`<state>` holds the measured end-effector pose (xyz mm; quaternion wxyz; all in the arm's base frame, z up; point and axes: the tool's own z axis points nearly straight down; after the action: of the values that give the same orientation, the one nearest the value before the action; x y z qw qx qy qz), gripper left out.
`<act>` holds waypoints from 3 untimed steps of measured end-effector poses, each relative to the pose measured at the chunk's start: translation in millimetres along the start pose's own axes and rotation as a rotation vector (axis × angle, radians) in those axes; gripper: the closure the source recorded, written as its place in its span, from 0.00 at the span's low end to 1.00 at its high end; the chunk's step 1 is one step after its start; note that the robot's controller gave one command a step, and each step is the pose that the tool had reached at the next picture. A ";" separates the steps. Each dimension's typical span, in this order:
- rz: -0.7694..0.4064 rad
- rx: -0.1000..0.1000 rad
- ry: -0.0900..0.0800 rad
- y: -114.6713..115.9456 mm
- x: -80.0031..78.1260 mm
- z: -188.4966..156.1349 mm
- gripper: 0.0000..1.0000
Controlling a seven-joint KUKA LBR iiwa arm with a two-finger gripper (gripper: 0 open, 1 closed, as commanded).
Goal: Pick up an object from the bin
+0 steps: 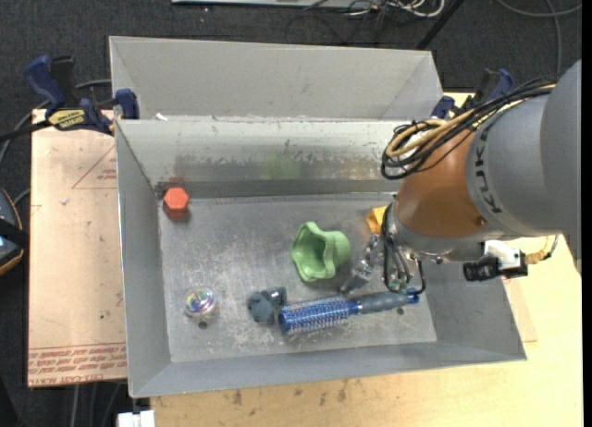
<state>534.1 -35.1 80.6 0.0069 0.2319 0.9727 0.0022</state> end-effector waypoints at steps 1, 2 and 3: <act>0.016 0.003 0.006 22.0 23.8 -96.8 1.00; 0.018 0.007 0.011 19.8 24.1 -92.2 0.00; -0.233 0.003 0.006 30.5 74.6 2.7 0.00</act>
Offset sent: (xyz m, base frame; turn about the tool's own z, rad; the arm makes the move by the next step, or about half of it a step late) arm -0.0143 0.0280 0.0925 0.0208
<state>481.3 25.8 77.2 0.0039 0.1173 0.9931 0.0007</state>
